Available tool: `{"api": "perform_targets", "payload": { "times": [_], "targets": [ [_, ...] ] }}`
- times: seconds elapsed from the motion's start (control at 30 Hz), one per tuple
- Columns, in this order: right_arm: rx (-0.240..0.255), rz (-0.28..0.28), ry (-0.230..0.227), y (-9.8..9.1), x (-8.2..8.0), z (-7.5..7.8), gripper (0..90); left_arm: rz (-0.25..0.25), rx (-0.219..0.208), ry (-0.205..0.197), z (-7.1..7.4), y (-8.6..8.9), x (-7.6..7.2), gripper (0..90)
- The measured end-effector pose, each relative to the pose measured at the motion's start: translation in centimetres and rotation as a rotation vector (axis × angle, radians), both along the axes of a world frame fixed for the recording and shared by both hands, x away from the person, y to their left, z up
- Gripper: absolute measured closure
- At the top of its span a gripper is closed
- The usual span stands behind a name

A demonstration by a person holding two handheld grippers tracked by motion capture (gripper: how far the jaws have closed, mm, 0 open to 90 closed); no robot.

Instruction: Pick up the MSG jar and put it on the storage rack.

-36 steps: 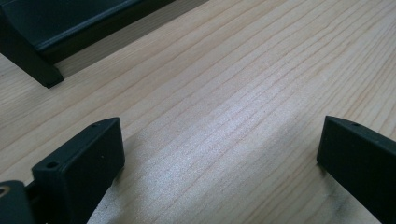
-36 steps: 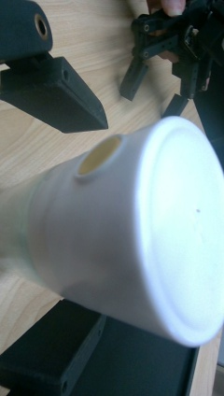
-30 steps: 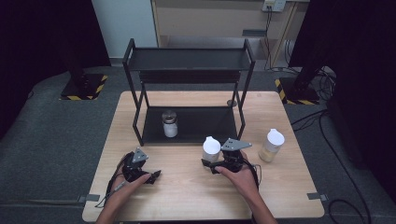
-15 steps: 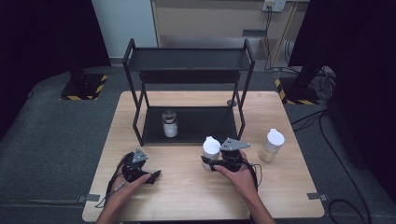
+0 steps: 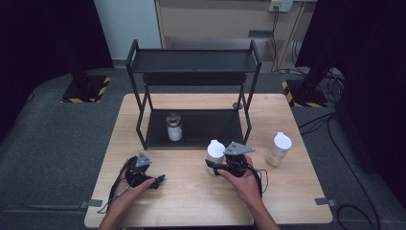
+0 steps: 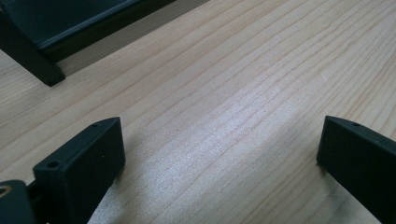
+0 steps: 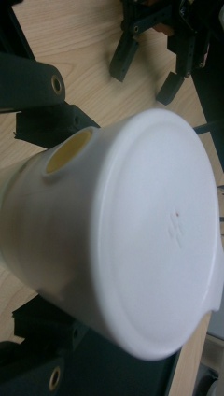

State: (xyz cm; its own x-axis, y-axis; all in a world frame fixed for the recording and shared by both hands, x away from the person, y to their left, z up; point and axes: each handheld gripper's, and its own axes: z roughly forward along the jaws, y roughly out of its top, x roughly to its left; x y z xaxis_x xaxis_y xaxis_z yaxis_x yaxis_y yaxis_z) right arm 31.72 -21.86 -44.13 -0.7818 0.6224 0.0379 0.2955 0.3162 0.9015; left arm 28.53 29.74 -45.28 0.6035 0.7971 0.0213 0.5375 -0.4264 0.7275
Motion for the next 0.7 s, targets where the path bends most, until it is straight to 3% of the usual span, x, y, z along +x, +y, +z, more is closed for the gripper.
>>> {"api": "perform_targets", "payload": {
  "times": [0.7],
  "targets": [
    [0.005,-0.020,-0.027,1.4,1.3,2.2,31.3,0.003,0.000,0.000,0.0,0.0,-0.1,0.0]
  ]
}}
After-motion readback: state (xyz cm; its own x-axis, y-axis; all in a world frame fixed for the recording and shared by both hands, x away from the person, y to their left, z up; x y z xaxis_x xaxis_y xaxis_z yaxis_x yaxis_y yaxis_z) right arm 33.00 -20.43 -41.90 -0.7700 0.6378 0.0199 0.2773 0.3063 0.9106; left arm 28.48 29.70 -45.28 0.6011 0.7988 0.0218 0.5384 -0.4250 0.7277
